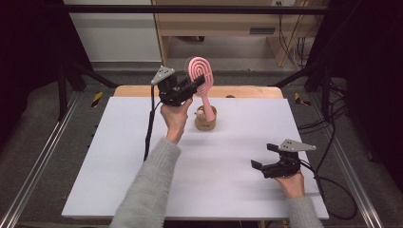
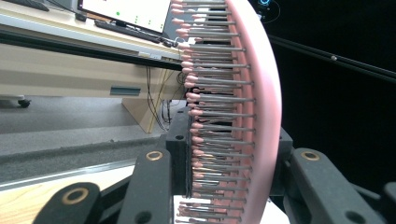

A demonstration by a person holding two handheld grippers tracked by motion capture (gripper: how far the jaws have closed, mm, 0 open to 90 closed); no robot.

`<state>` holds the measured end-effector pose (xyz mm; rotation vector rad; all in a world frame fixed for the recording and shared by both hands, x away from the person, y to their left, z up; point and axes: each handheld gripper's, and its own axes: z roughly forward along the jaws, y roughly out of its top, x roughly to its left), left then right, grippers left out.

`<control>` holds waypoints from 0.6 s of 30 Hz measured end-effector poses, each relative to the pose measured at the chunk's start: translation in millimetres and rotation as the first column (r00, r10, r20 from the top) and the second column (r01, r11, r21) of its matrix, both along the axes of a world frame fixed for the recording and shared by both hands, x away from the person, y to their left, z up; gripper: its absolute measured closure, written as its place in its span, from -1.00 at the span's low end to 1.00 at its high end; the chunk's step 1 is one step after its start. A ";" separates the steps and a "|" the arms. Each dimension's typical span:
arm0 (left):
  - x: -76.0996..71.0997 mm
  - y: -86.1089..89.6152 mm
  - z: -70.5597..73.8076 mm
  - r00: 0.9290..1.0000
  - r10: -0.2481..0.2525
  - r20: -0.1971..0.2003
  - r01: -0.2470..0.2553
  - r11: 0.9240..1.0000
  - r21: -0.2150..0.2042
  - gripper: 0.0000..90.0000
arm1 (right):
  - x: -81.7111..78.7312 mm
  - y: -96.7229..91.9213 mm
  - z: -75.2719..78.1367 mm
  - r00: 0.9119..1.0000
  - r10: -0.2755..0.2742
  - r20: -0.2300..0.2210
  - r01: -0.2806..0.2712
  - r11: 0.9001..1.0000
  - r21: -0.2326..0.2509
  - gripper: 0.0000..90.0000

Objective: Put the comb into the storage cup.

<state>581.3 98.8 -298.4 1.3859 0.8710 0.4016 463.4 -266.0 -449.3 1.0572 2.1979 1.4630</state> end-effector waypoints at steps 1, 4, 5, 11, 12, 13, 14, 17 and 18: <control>1.1 -0.2 0.6 1.000 0.001 0.001 -0.001 1.000 0.001 0.41 | 0.0 0.0 0.0 1.000 0.000 -0.001 0.000 1.000 0.001 -1.00; 4.5 -1.2 1.7 1.000 0.003 0.000 -0.003 1.000 -0.009 0.41 | -0.1 0.0 0.2 1.000 0.000 0.000 0.000 1.000 0.003 -1.00; 5.6 -1.7 2.1 1.000 0.005 -0.001 -0.005 1.000 -0.006 0.41 | 0.0 0.0 0.0 1.000 0.000 0.000 0.000 1.000 0.000 -1.00; 12.8 -3.6 2.6 1.000 0.018 -0.004 -0.018 1.000 -0.009 0.41 | -0.1 0.0 0.1 1.000 0.000 0.001 0.000 1.000 0.000 -1.00; 14.5 -4.1 2.2 1.000 0.022 -0.008 -0.022 1.000 -0.012 0.41 | -0.3 0.0 0.3 1.000 0.000 0.000 0.000 1.000 0.002 -1.00; 15.7 -4.4 1.9 1.000 0.022 -0.010 -0.022 1.000 -0.010 0.41 | -0.4 -0.2 0.4 1.000 0.000 0.000 0.000 1.000 0.001 -1.00; 16.6 -4.8 1.7 1.000 0.025 -0.010 -0.025 1.000 -0.009 0.41 | -0.4 -0.1 0.4 1.000 0.001 -0.001 -0.001 1.000 0.002 -1.00; 20.3 -5.9 0.9 0.999 0.035 -0.012 -0.035 0.999 0.000 0.41 | -0.1 0.0 0.1 1.000 0.001 0.000 -0.001 1.000 -0.002 -1.00; 21.5 -6.0 0.5 0.999 0.035 -0.010 -0.035 0.999 -0.005 0.41 | -0.1 0.0 0.1 1.000 0.002 0.000 -0.002 1.000 -0.002 -1.00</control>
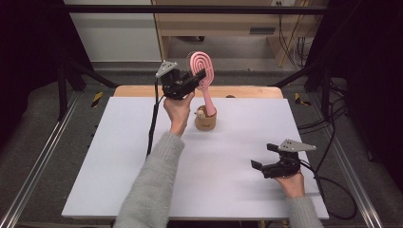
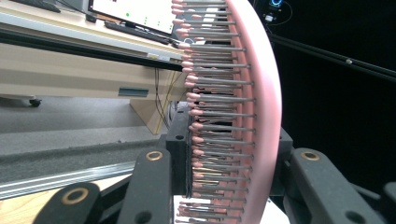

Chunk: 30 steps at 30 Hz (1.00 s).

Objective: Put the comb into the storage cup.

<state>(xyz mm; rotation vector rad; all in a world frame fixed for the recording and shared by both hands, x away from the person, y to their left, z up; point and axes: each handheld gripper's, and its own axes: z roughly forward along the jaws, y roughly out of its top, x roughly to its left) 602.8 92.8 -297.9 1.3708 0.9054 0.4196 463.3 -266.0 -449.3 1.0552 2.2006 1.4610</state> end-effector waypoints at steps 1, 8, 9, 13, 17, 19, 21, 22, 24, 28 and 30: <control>1.2 -0.1 -0.4 1.000 0.000 -0.001 0.000 1.000 0.000 0.41 | -0.2 0.0 0.1 1.000 0.000 0.000 0.000 1.000 0.002 -1.00; 9.5 -0.4 -4.6 1.000 0.013 -0.009 -0.013 1.000 -0.007 0.41 | 0.0 0.0 0.0 1.000 0.000 0.000 0.000 1.000 -0.002 -1.00; 11.1 0.0 -5.3 1.000 0.017 -0.013 -0.017 1.000 -0.004 0.41 | 0.0 0.0 -0.1 1.000 0.000 0.000 0.000 1.000 -0.003 -1.00; 15.2 1.0 -8.1 0.999 0.027 -0.017 -0.027 1.000 -0.003 0.41 | 0.0 0.1 -0.1 1.000 0.001 0.001 -0.001 1.000 -0.001 -1.00; 18.9 0.8 -11.5 0.999 0.031 -0.021 -0.031 0.999 -0.005 0.41 | -0.3 0.0 0.1 1.000 0.001 0.000 -0.001 1.000 0.001 -1.00; 20.0 0.6 -12.4 0.999 0.031 -0.022 -0.031 0.999 -0.004 0.41 | 0.0 -0.1 0.0 1.000 0.000 0.001 0.000 1.000 -0.001 -1.00; 23.0 -0.3 -15.8 0.999 0.036 -0.027 -0.036 0.999 -0.003 0.41 | -0.2 0.2 -0.1 1.000 0.001 -0.001 -0.001 1.000 -0.001 -1.00; 23.9 -0.8 -16.9 0.999 0.038 -0.029 -0.038 0.999 0.001 0.41 | -0.2 0.2 -0.1 1.000 0.001 -0.001 -0.001 1.000 -0.001 -1.00; 25.1 -1.2 -18.9 0.999 0.044 -0.030 -0.044 0.999 0.009 0.41 | -0.2 0.1 -0.1 1.000 -0.001 -0.001 0.001 1.000 -0.003 -1.00; 27.6 -1.6 -22.3 0.998 0.049 -0.034 -0.049 0.999 0.017 0.41 | -0.2 0.3 -0.2 1.000 0.001 -0.001 -0.001 1.000 -0.003 -1.00; 28.9 -1.7 -24.0 0.998 0.050 -0.036 -0.049 0.999 0.016 0.41 | -0.1 0.3 -0.3 1.000 0.001 -0.002 -0.001 1.000 -0.004 -1.00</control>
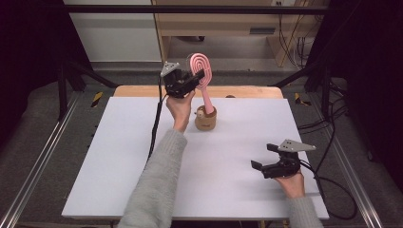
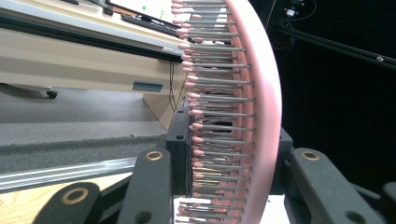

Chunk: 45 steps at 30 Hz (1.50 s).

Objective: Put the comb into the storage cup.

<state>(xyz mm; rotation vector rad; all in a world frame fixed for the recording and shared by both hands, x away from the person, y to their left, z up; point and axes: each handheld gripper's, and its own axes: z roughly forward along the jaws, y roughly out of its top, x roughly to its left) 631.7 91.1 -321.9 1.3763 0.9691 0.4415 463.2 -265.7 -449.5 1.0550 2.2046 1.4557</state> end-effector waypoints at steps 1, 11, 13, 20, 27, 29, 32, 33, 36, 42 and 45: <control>0.4 0.0 -1.0 1.000 0.002 -0.001 -0.002 1.000 0.001 0.41 | -0.1 0.0 0.1 1.000 0.000 0.001 0.000 1.000 0.001 -1.00; 6.2 -0.8 -10.4 1.000 0.011 -0.010 -0.011 1.000 0.005 0.41 | -0.5 -0.1 0.5 1.000 0.000 0.003 0.000 1.000 0.008 -1.00; 7.0 -1.2 -12.0 1.000 0.013 -0.013 -0.012 1.000 0.011 0.41 | -0.3 -0.1 0.3 1.000 0.000 0.002 0.000 1.000 0.005 -1.00; 8.5 -2.4 -19.0 1.000 0.015 -0.018 -0.015 1.000 0.009 0.41 | -0.5 -0.1 0.5 1.000 0.001 0.003 -0.001 1.000 0.008 -1.00; 10.1 1.0 -28.1 0.999 0.020 -0.034 -0.019 1.000 0.007 0.41 | -0.3 0.1 0.1 1.000 0.000 0.003 0.000 1.000 0.005 -1.00; 10.1 1.2 -29.1 0.999 0.020 -0.034 -0.020 1.000 0.006 0.41 | -0.3 0.3 0.0 1.000 0.000 0.002 0.000 1.000 0.005 -1.00; 9.7 0.2 -31.5 0.999 0.016 -0.038 -0.016 1.000 0.004 0.41 | -0.3 0.3 0.0 1.000 0.000 0.002 0.000 1.000 0.006 -1.00; 9.6 -0.1 -32.1 0.999 0.015 -0.038 -0.015 1.000 0.010 0.41 | -0.4 0.4 0.0 1.000 0.000 0.003 0.000 1.000 0.006 -1.00; 9.0 -1.7 -34.5 0.999 0.013 -0.038 -0.012 1.000 0.012 0.41 | -0.5 0.5 0.1 1.000 0.000 0.004 0.000 1.000 0.006 -1.00; 8.9 1.0 -40.3 0.999 0.010 -0.046 -0.010 1.000 0.005 0.41 | -0.2 0.7 -0.3 1.000 0.001 0.007 -0.001 1.000 0.005 -1.00; 8.5 1.5 -43.4 0.999 0.010 -0.050 -0.010 1.000 -0.007 0.41 | -0.2 0.8 -0.3 1.000 0.000 0.006 0.000 1.000 0.005 -1.00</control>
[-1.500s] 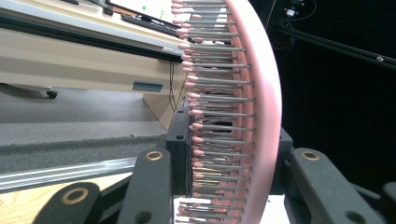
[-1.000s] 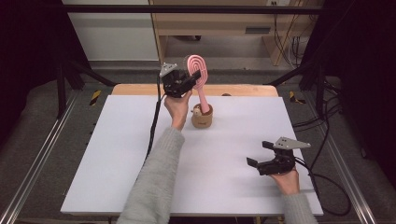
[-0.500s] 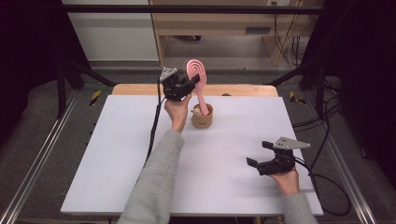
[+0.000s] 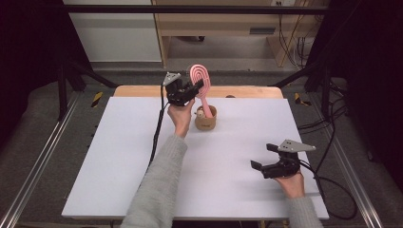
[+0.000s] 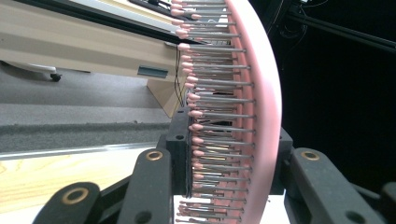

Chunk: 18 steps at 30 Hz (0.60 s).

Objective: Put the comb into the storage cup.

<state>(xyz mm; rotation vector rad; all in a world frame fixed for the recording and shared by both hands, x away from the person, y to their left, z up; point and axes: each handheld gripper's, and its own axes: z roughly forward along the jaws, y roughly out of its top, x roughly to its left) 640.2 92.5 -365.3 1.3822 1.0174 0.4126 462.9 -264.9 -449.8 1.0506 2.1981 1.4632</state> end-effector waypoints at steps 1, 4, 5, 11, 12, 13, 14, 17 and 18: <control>-0.3 0.2 -0.9 1.000 0.000 -0.001 0.000 1.000 0.000 0.41 | 0.0 0.0 0.0 1.000 0.000 0.000 0.000 1.000 0.000 -1.00; -0.9 0.5 -3.4 1.000 -0.001 -0.004 0.001 1.000 -0.007 0.41 | -0.1 0.3 -0.1 1.000 0.001 -0.002 -0.001 1.000 0.001 -1.00; -0.9 0.6 -4.2 1.000 0.000 -0.005 0.000 1.000 -0.008 0.41 | -0.2 0.4 -0.1 1.000 0.000 -0.004 0.000 1.000 0.001 -1.00; -2.1 1.5 -10.7 1.000 -0.005 -0.012 0.005 1.000 -0.003 0.41 | 0.0 0.0 0.0 1.000 0.000 0.001 0.000 1.000 0.000 -1.00; -2.3 1.7 -11.4 1.000 -0.003 -0.013 0.003 1.000 -0.007 0.41 | -0.1 0.0 0.0 1.000 0.000 0.002 0.000 1.000 0.000 -1.00; -2.6 2.2 -12.1 1.000 -0.003 -0.014 0.003 1.000 -0.007 0.41 | -0.1 0.0 0.0 1.000 0.000 0.002 0.000 1.000 0.001 -1.00; -2.7 2.6 -12.8 1.000 -0.002 -0.014 0.002 1.000 -0.006 0.41 | -0.1 0.0 0.0 1.000 0.000 0.002 0.000 1.000 0.001 -1.00; -3.0 4.3 -15.3 1.000 0.002 -0.017 -0.002 1.000 0.004 0.41 | 0.0 0.4 -0.1 1.000 0.001 0.000 -0.001 1.000 0.002 -1.00; -2.9 4.4 -16.6 1.000 0.008 -0.019 -0.008 1.000 0.001 0.41 | -0.1 0.5 -0.1 1.000 0.000 -0.001 0.000 1.000 0.003 -1.00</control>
